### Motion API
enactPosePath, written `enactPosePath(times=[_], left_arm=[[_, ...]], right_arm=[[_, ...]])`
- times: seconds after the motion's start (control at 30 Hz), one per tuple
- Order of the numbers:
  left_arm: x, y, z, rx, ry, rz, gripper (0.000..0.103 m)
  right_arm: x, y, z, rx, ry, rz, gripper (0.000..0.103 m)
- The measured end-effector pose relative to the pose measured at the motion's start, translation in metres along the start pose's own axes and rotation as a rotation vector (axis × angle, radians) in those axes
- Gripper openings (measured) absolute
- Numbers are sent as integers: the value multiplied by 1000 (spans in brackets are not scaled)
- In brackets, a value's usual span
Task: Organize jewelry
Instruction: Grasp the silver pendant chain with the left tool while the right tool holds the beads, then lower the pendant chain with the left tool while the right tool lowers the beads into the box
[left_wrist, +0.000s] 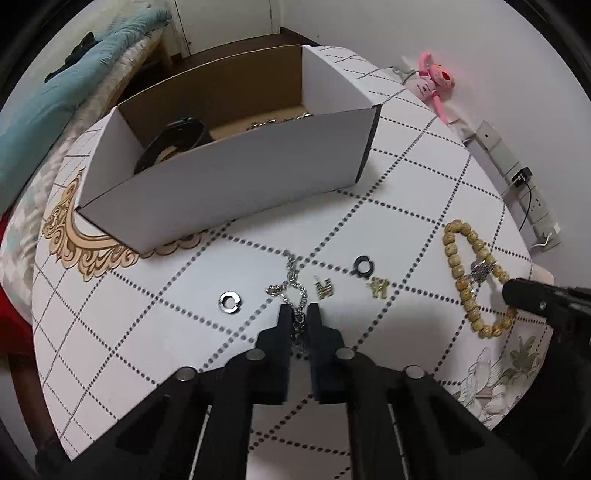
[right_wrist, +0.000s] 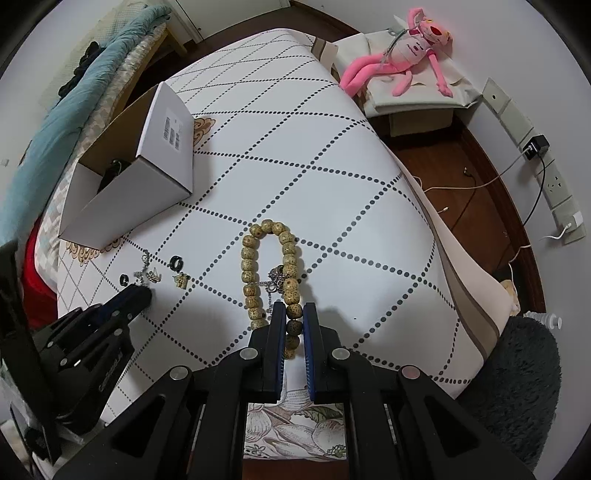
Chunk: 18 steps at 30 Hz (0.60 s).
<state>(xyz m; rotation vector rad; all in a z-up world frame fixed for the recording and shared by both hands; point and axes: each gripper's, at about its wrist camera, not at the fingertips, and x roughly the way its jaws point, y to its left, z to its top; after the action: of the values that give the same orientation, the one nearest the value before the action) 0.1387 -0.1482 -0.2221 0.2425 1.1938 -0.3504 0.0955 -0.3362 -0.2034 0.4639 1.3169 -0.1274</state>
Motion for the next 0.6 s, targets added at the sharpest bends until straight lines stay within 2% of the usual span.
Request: enactPosePath(times=[0.27, 0.6], left_arm=[[-25, 12, 3, -77, -19, -114, 2], [-86, 45, 15, -168, -113, -223, 2]], right_arm=[[-27, 8, 5, -7, -45, 78, 9], [-68, 32, 22, -39, -99, 193, 9]])
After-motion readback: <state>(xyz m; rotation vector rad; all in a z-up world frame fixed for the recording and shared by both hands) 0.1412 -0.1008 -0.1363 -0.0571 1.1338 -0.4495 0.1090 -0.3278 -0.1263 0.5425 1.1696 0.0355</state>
